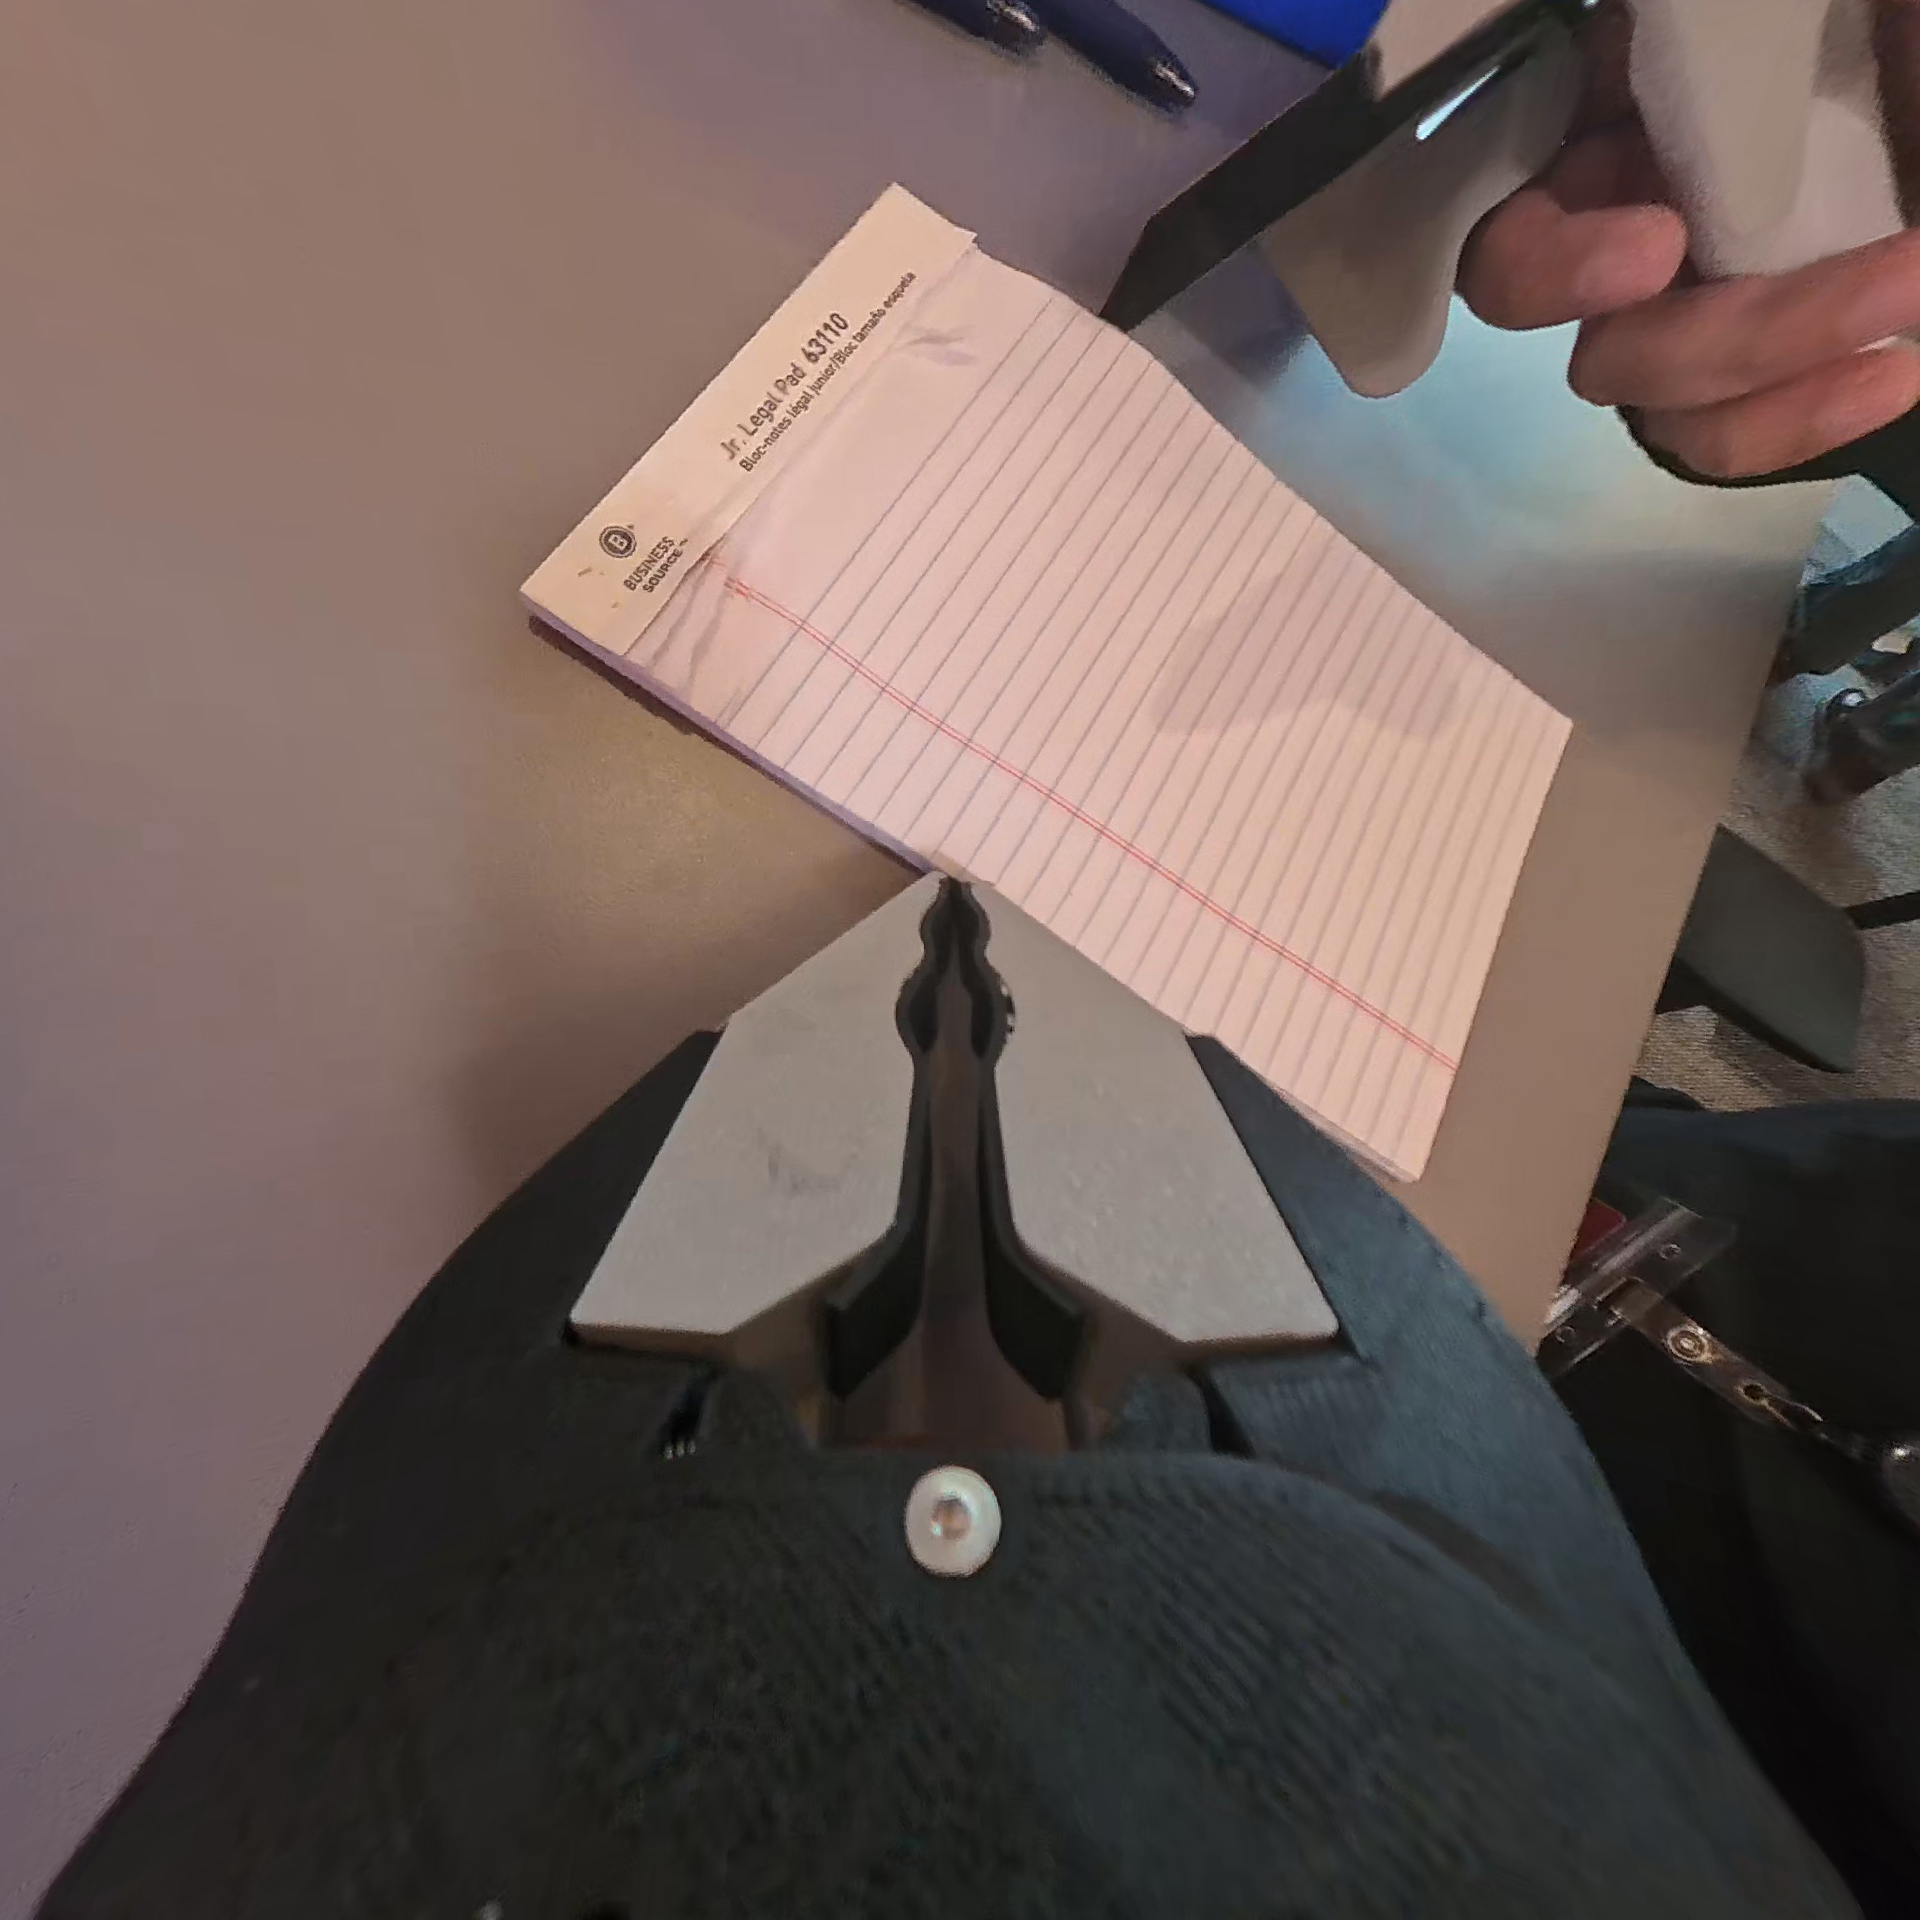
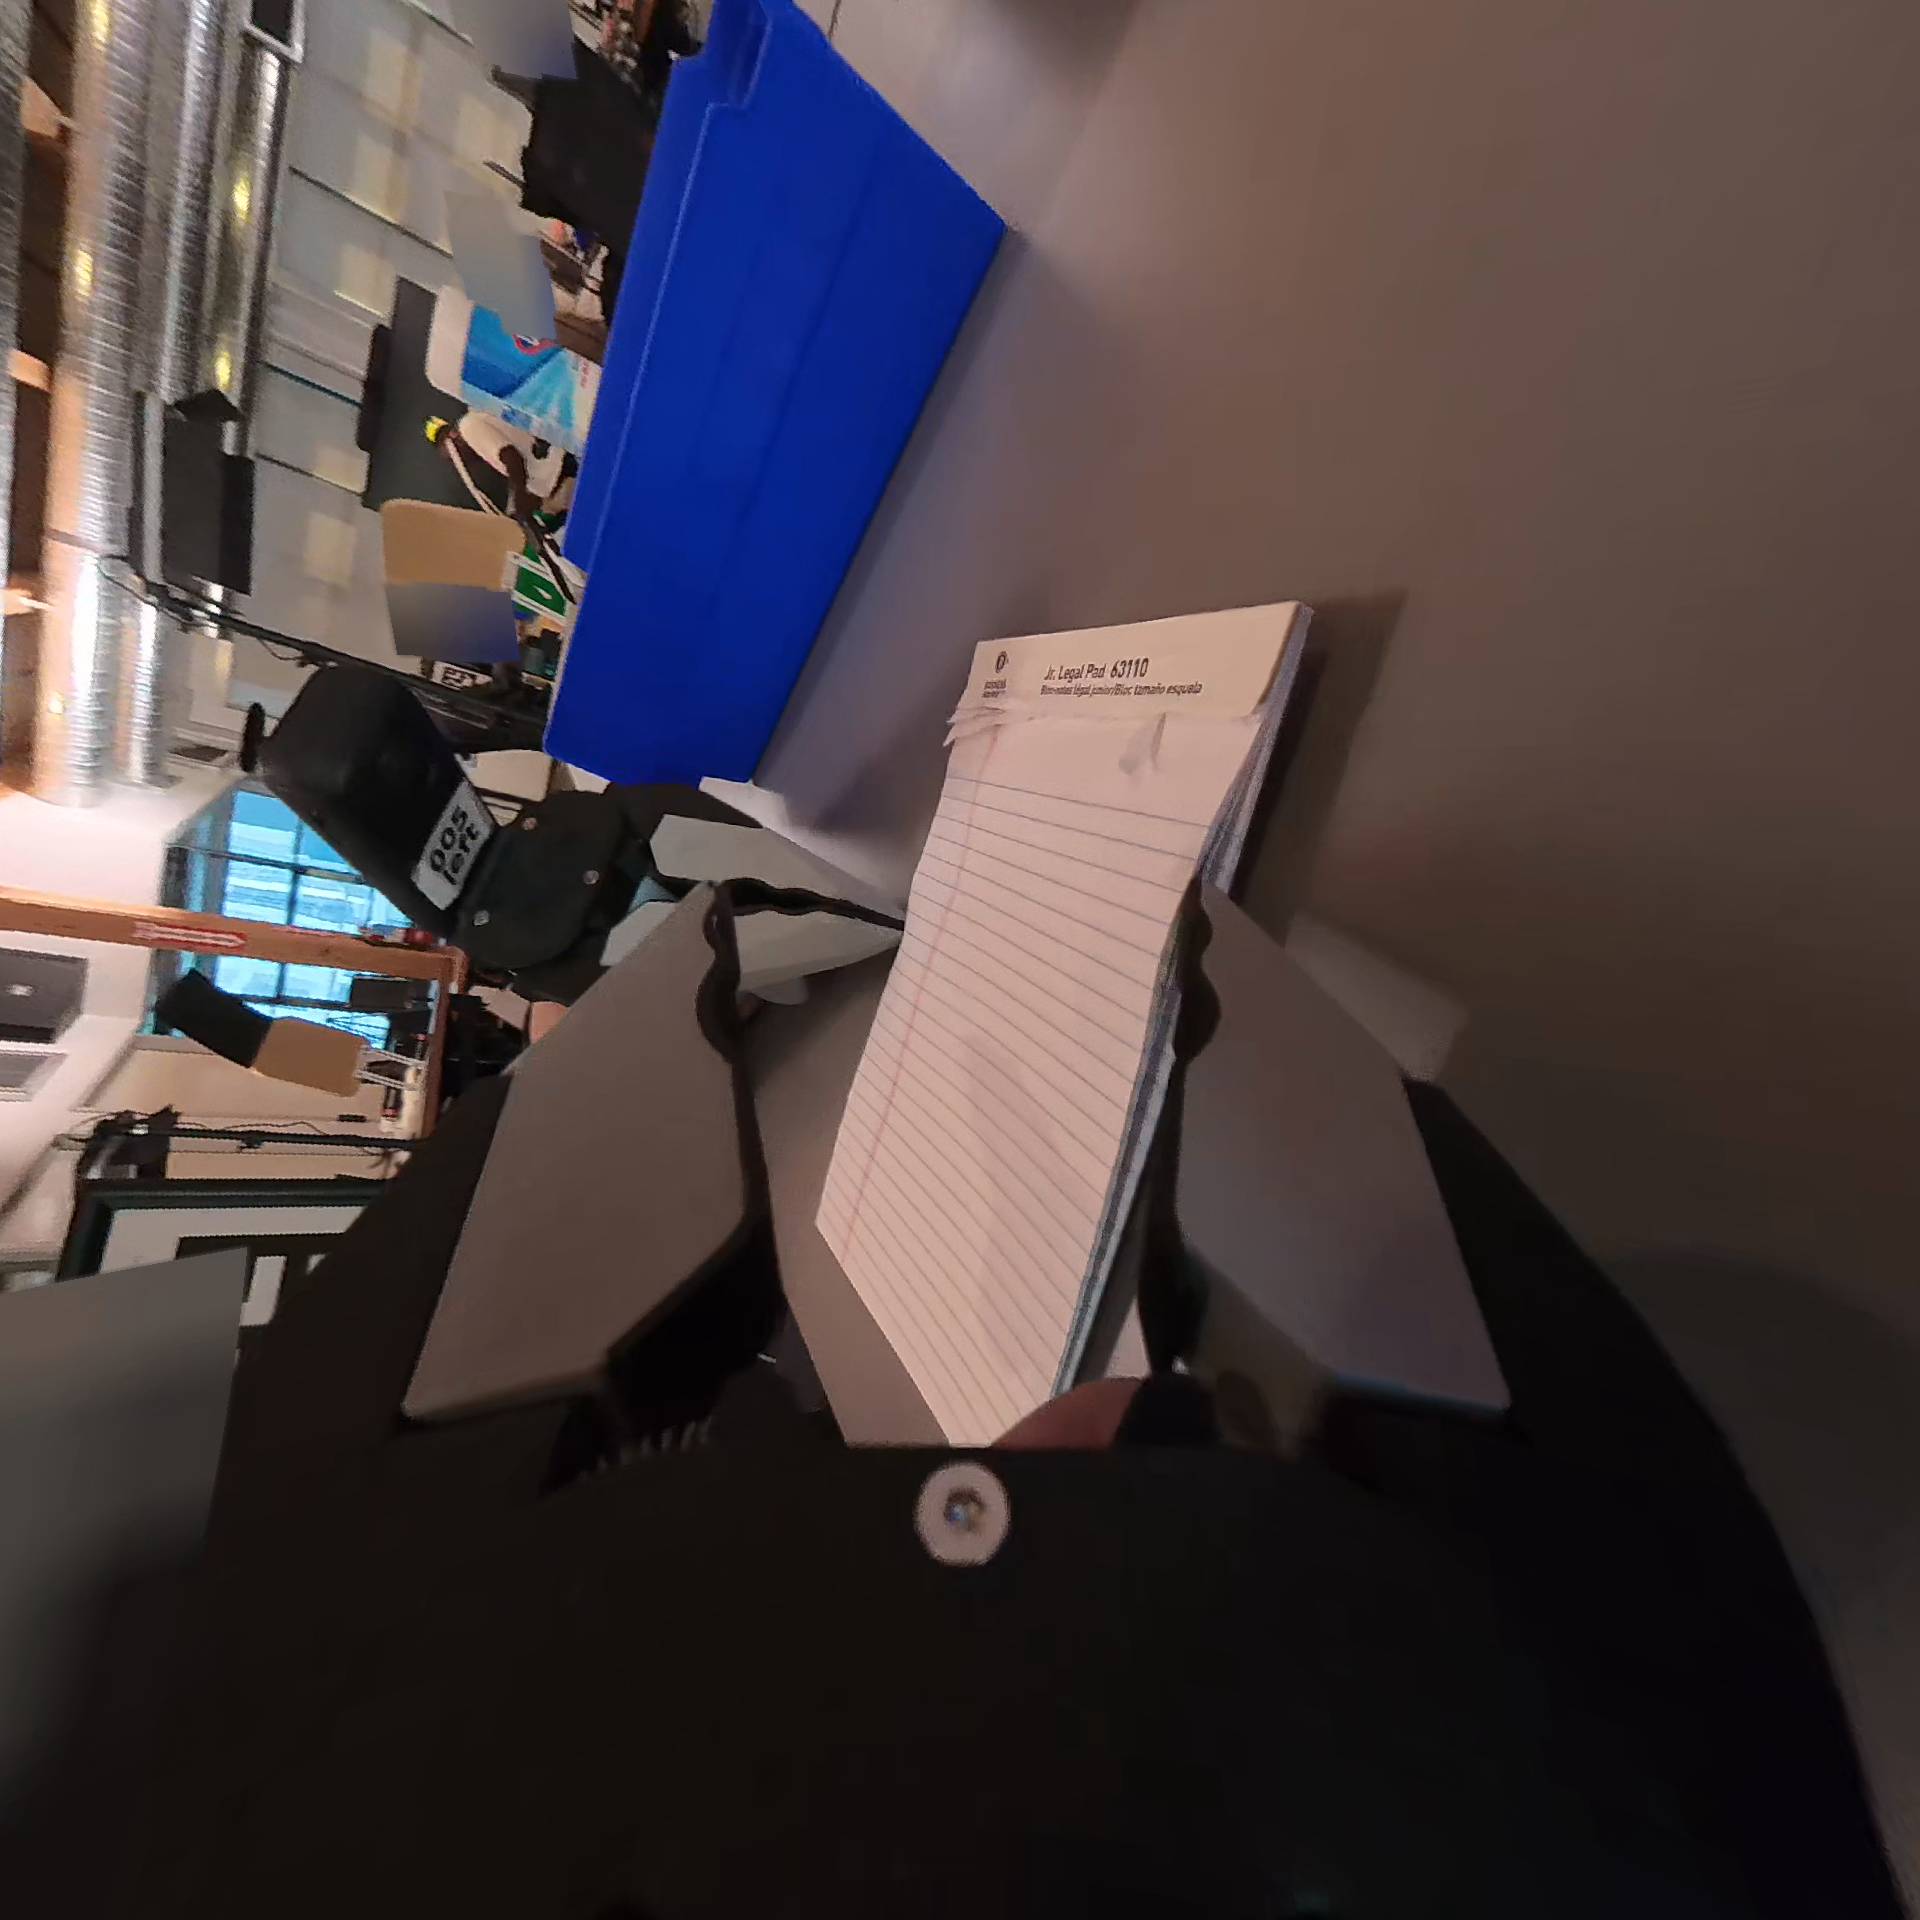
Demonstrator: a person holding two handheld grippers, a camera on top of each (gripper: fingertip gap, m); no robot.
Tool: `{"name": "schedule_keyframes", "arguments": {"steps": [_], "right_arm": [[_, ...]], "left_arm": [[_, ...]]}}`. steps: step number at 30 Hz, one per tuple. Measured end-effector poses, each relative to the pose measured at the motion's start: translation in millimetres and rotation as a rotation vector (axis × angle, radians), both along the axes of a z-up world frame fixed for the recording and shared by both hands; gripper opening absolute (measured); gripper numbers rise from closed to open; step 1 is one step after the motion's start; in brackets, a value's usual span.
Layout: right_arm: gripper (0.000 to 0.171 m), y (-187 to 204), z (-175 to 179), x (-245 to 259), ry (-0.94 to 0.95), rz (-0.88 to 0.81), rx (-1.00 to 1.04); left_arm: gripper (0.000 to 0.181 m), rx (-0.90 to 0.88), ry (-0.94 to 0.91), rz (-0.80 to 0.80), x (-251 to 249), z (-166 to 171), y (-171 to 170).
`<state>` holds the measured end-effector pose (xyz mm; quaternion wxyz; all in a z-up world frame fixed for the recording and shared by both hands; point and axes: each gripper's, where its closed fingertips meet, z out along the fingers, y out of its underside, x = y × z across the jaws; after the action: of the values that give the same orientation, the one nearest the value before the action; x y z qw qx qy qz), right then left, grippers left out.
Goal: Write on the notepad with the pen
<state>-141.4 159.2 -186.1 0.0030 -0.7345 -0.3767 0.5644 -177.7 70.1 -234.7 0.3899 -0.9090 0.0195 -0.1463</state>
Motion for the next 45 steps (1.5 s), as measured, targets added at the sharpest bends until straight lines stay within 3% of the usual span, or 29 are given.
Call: {"name": "schedule_keyframes", "arguments": {"steps": [9,13,15,17,19,20,23,29,40,45], "right_arm": [[0.054,8.5,3.5,1.3,0.06,-0.021,-0.112],[0.003,-5.3,25.1,0.5,0.185,0.042,-0.27],[0.006,-8.1,22.5,-3.3,0.174,0.04,-0.261],[0.013,-7.2,1.4,-5.0,0.077,0.035,-0.124],[0.047,-12.9,-23.1,-2.8,-0.035,0.07,0.009],[0.045,-15.3,-29.0,-2.3,-0.057,0.085,0.055],[0.018,-17.6,-35.8,-3.1,-0.087,0.117,0.161],[0.001,-19.9,-11.4,-4.6,0.024,0.159,0.205],[0.0,-14.2,2.7,9.9,0.076,0.178,0.28],[0.0,-11.6,31.7,14.2,0.16,0.174,0.366]], "left_arm": [[0.0,0.0,-0.017,-0.007,0.8,0.1,-0.1],[0.0,0.001,-0.019,-0.016,2.8,0.0,0.7],[0.0,0.001,-0.018,-0.016,2.8,0.0,0.8],[0.0,0.002,-0.016,-0.016,2.9,-0.1,0.9],[0.0,0.002,-0.012,-0.023,4.7,-0.1,1.1],[0.0,0.002,-0.011,-0.026,5.5,-0.2,1.2],[0.0,0.001,-0.02,-0.026,5.6,-0.1,1.3],[0.0,-0.005,-0.062,-0.03,6.0,0.4,0.8],[0.0,-0.004,-0.07,-0.029,5.7,0.6,0.6],[0.0,-0.005,-0.097,-0.027,5.5,1.4,0.5]]}}
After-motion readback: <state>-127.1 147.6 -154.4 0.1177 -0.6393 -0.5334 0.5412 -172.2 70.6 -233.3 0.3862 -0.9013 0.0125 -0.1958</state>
